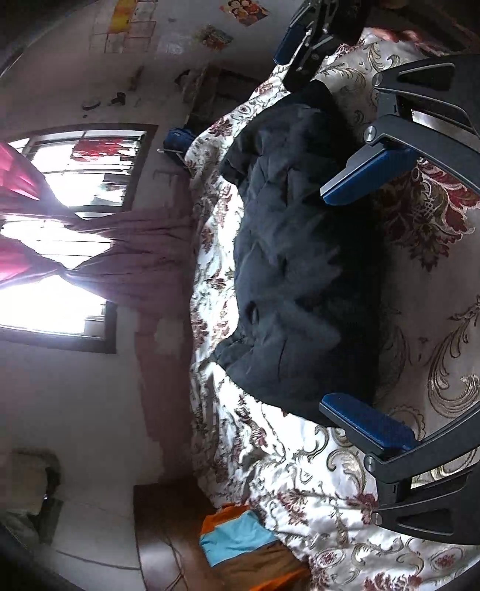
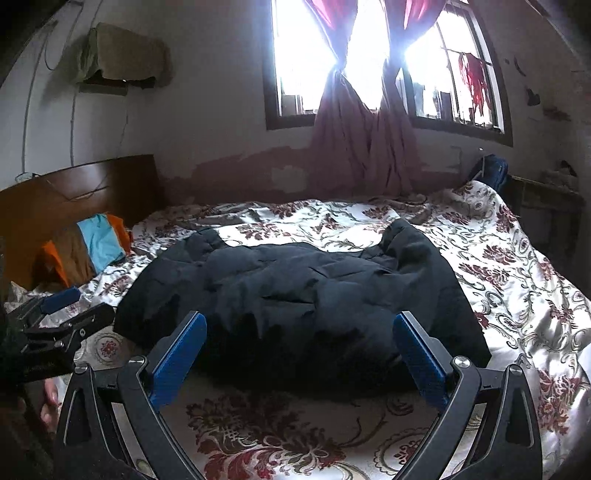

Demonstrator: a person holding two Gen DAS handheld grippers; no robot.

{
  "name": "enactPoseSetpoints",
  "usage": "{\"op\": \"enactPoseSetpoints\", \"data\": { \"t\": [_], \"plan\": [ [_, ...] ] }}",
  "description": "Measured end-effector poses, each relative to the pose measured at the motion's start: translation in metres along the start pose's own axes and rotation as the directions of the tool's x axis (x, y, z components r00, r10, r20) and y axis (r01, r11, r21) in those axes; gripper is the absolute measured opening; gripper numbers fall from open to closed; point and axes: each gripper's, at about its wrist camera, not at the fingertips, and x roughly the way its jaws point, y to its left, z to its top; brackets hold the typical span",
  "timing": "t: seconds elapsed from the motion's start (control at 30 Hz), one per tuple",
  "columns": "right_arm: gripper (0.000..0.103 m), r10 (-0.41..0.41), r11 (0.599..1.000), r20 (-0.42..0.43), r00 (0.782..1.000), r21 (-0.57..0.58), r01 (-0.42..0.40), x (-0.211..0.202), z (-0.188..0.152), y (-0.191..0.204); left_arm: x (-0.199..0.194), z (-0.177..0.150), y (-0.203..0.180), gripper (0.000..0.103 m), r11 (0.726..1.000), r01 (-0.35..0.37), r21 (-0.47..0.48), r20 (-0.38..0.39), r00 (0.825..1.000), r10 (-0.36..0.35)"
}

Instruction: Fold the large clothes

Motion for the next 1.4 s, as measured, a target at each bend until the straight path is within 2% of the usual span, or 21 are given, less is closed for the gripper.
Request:
{"op": "enactPoseSetpoints", "data": {
  "t": [0.2,0.37,0.5,0.67,1.03,1.4],
  "plan": [
    [0.099,0.065,0.998,0.038,0.997,0.008,-0.065,-0.027,-0.011,0.001,-0.032,-0.004,-0.008,0.103,0.999,-0.044,-0.002,0.046,0.998,0.045],
    [0.099,0.101,0.995,0.021,0.995,0.019,-0.101,-0.058,-0.018,-0.004,-0.067,-0.012,-0.023,0.103,0.996,-0.086,0.004,0.031,0.996,0.085],
    [0.099,0.105,0.994,0.006,0.994,0.031,-0.105,-0.079,-0.026,-0.009,-0.098,-0.020,-0.036,0.103,0.994,-0.111,0.011,0.032,0.993,0.111],
    [0.099,0.100,0.993,-0.006,0.995,0.071,-0.099,-0.103,-0.039,-0.020,-0.124,-0.030,-0.044,0.103,0.994,-0.108,-0.006,0.031,0.994,0.108],
    [0.099,0.075,0.995,-0.036,0.997,0.074,-0.072,-0.124,-0.061,-0.038,-0.149,-0.059,-0.060,0.103,0.995,-0.101,-0.007,-0.001,0.995,0.101],
    [0.099,0.055,0.997,-0.060,0.997,0.063,-0.051,-0.124,-0.075,-0.046,-0.149,-0.083,-0.064,0.103,0.995,-0.100,-0.018,-0.039,0.994,0.099]
  ]
}}
